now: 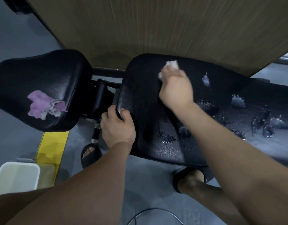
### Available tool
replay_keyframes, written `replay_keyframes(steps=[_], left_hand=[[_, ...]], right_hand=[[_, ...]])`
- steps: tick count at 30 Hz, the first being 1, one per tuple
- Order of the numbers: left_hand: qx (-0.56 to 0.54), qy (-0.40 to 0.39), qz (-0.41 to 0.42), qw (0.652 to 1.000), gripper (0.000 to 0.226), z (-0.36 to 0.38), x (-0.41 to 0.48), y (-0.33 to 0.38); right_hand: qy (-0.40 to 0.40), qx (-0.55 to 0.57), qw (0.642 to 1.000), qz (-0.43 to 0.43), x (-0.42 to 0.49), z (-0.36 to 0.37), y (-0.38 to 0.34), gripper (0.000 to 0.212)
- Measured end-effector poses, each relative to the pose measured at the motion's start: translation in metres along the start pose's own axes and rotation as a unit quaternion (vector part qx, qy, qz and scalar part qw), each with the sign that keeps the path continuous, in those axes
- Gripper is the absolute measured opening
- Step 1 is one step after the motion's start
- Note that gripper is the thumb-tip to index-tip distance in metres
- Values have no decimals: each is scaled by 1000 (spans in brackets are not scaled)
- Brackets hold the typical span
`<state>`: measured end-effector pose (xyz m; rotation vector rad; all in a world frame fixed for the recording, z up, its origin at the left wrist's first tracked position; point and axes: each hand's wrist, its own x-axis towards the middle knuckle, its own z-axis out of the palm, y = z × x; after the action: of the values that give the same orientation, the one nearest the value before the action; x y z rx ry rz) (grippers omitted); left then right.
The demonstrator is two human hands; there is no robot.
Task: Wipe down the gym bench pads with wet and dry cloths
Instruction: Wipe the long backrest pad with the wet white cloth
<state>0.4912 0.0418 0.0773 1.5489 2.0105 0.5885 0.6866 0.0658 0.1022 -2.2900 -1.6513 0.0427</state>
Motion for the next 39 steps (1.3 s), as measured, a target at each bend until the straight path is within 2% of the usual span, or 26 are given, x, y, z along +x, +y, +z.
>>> replay_keyframes(steps=[3, 5, 7, 9, 12, 15, 17, 19, 22, 24, 28, 30, 32, 36, 37, 39], left_hand=[[-2, -1, -1, 1000, 49, 1, 0, 0], [-3, 2, 1, 1000, 48, 0, -1, 0], [-4, -2, 0, 1000, 45, 0, -1, 0], [-2, -9, -6, 1000, 45, 0, -1, 0], [1, -8, -5, 1000, 45, 0, -1, 0], [0, -6, -3, 1000, 44, 0, -1, 1], [2, -7, -3, 1000, 44, 1, 0, 0], [4, -5, -1, 1000, 44, 0, -1, -1], [-1, -2, -2, 1000, 43, 1, -1, -1], [-2, -2, -3, 1000, 43, 0, -1, -1], [-2, -4, -2, 1000, 44, -1, -1, 0], [-3, -3, -6, 1000, 44, -2, -1, 2], [-4, -4, -6, 1000, 44, -2, -1, 2], [-7, -3, -5, 1000, 44, -1, -2, 1], [-8, -4, -4, 1000, 44, -1, -2, 1], [-7, -2, -6, 1000, 44, 0, -1, 0]], right_hand=[[-52, 15, 989, -134, -35, 10, -31, 47], [-66, 32, 983, -166, -38, 8, -19, 50], [-46, 1, 988, -149, -22, 4, 5, 43], [-26, -26, 996, -77, -1, -3, 27, 32], [0, 16, 1000, -20, 3, -10, 19, 26], [-35, 52, 992, -108, -37, -2, -8, 37], [-69, 81, 981, -162, -61, -2, -9, 34], [-78, 54, 979, -183, -60, -10, 4, 32], [-49, 17, 990, -128, -33, -18, 25, 27], [-44, 44, 994, -95, -27, -21, 25, 29], [-26, 201, 977, -59, -40, -33, 11, 27], [-31, 304, 951, -37, -38, -48, 5, 24], [-69, 366, 928, -10, -34, -57, 5, 22], [-113, 203, 973, 10, -30, -53, 21, 10], [-117, 195, 973, 27, -30, -52, 23, 7], [-102, 217, 969, 59, -32, -52, 24, 14]])
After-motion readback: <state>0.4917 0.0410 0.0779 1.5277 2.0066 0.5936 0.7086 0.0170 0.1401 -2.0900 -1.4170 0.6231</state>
